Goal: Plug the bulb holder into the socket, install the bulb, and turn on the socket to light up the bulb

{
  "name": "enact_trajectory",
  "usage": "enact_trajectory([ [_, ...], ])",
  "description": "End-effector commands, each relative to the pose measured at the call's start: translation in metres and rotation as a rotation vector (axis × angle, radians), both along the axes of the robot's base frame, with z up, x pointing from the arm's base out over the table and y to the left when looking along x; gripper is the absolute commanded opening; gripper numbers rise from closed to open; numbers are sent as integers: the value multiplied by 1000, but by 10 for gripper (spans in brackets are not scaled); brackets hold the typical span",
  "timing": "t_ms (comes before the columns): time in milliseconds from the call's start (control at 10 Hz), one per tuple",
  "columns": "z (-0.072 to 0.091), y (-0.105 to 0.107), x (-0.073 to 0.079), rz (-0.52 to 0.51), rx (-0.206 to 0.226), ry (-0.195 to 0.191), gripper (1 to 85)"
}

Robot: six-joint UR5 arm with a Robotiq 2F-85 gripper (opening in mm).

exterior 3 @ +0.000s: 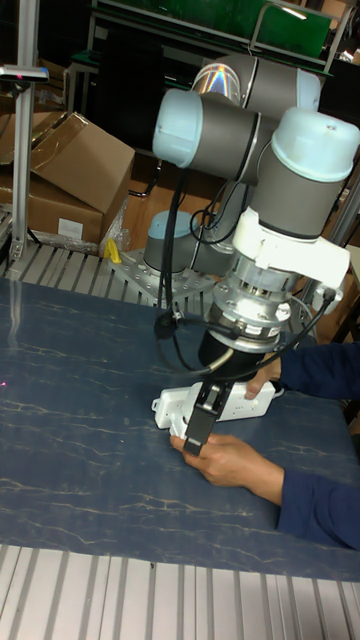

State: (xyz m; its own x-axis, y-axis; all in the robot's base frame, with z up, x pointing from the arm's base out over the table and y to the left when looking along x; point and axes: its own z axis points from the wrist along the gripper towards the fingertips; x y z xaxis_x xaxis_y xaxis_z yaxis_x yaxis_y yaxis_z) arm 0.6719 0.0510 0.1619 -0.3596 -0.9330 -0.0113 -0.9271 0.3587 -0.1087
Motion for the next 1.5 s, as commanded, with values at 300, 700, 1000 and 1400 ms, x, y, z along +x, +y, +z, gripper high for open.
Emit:
enact_trajectory([
  [300,-4,19,-39,-5,-25,8,617],
  [700,-3,20,-19,217,30,35,563],
  [1000,-3,26,-21,197,55,44,570],
  [1400,-2,27,-63,162,52,121,617],
])
